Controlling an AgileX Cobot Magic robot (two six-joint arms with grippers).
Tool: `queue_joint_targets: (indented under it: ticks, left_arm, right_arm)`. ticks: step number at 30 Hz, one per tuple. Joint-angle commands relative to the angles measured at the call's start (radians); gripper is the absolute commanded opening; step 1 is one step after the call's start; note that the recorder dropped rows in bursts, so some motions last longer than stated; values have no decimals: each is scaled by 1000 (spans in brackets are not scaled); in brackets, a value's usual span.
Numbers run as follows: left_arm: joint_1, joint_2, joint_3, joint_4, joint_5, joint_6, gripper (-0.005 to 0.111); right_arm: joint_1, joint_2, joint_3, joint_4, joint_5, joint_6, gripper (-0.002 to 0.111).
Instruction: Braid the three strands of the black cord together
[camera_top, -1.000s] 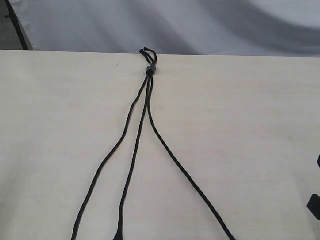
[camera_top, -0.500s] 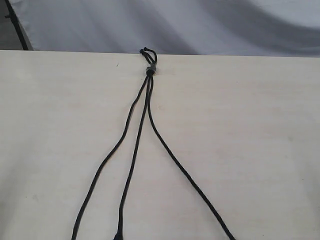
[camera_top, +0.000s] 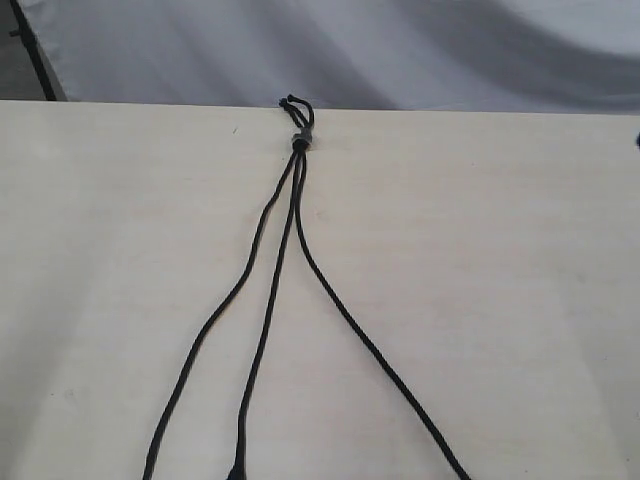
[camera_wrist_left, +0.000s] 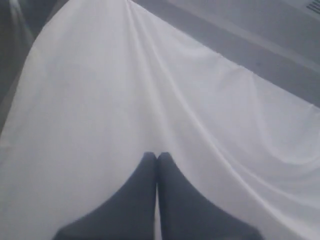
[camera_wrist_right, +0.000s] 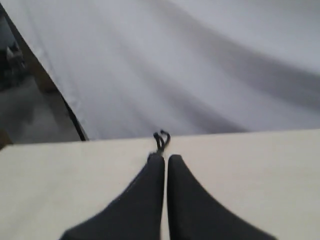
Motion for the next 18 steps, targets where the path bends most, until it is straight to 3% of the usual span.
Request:
queue_joint_targets:
  ticks: [1,5,11,15,18]
  left_arm:
    - [1,199,-120,7,104,34,0]
    - [1,522,-287,145,252,30,0]
    - [1,847,-489,162,498,29,0]
    - [-1,1038,-634,158,671,90,0]
    - [-39,1147,-712,153,800,118,0]
  right_arm:
    - [49,307,-139,-8,182,-24,3]
    - [215,655,-293,-7,249,-24,3]
    - [419,937,-487,-10,333,-38,7]
    - [498,1087,-615,-10,423,-39,32]
    - [532,1178,-685,-7,486,-39,46]
